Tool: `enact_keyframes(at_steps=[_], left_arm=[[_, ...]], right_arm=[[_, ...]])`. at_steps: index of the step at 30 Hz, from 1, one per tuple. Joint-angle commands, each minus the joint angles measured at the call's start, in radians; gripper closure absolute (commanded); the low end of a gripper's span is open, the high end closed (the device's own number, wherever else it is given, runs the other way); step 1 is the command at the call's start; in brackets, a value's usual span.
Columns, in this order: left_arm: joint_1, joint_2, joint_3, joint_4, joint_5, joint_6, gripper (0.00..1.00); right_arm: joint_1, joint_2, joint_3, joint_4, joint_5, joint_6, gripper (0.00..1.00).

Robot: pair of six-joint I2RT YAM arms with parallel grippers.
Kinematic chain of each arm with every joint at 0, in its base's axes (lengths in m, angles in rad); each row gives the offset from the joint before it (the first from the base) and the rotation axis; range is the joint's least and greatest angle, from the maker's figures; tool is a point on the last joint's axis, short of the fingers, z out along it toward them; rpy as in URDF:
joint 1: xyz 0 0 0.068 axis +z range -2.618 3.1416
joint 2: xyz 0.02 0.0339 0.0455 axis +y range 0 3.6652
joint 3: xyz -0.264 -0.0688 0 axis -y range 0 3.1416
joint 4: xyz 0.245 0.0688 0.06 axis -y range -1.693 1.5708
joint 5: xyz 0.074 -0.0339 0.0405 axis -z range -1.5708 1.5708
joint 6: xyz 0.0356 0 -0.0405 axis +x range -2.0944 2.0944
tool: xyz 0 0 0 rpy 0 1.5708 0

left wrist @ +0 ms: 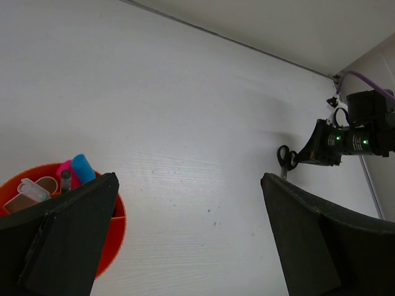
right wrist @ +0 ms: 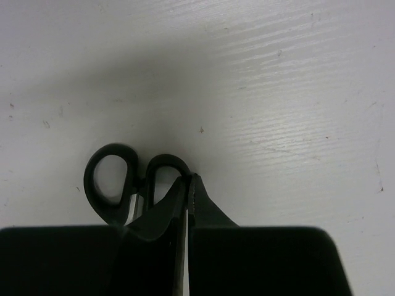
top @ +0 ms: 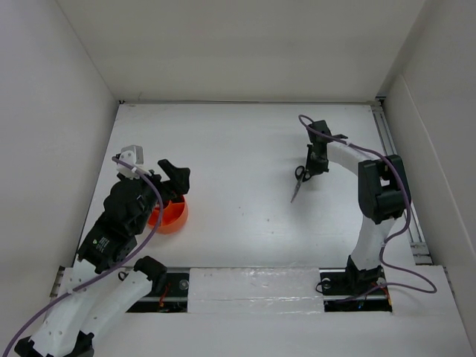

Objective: Sort the stationery into containers
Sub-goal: Pick up the scissors from the center of the board.

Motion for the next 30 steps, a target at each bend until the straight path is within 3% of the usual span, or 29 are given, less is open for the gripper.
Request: enact_keyframes(at_steps=[1, 5, 9, 13, 18, 25, 30], left_arm=[[0.004, 0.002, 0.016, 0.020, -0.015, 0.004, 0.00], [0.004, 0.039, 0.016, 0.020, 0.029, 0.004, 0.00], [0.004, 0.143, 0.016, 0.057, 0.190, -0.014, 0.00], [0.004, 0.264, 0.016, 0.147, 0.412, -0.037, 0.00], [-0.024, 0.288, -0.008, 0.291, 0.607, -0.073, 0.00], [-0.024, 0.297, -0.027, 0.318, 0.641, -0.082, 0.04], [-0.024, 0.297, -0.062, 0.357, 0.684, -0.092, 0.07]], right_arm=[[0.007, 0.003, 0.008, -0.025, -0.055, -0.027, 1.00], [-0.004, -0.031, -0.027, 0.018, -0.087, -0.027, 1.00], [0.055, -0.222, -0.127, 0.132, -0.120, -0.007, 1.00], [0.206, -0.372, -0.167, 0.169, -0.055, 0.044, 1.00], [0.422, -0.475, -0.144, 0.169, -0.067, 0.056, 1.00], [0.637, -0.613, -0.115, 0.216, 0.006, 0.107, 1.00], [0.697, -0.646, -0.096, 0.255, 0.042, 0.151, 1.00]])
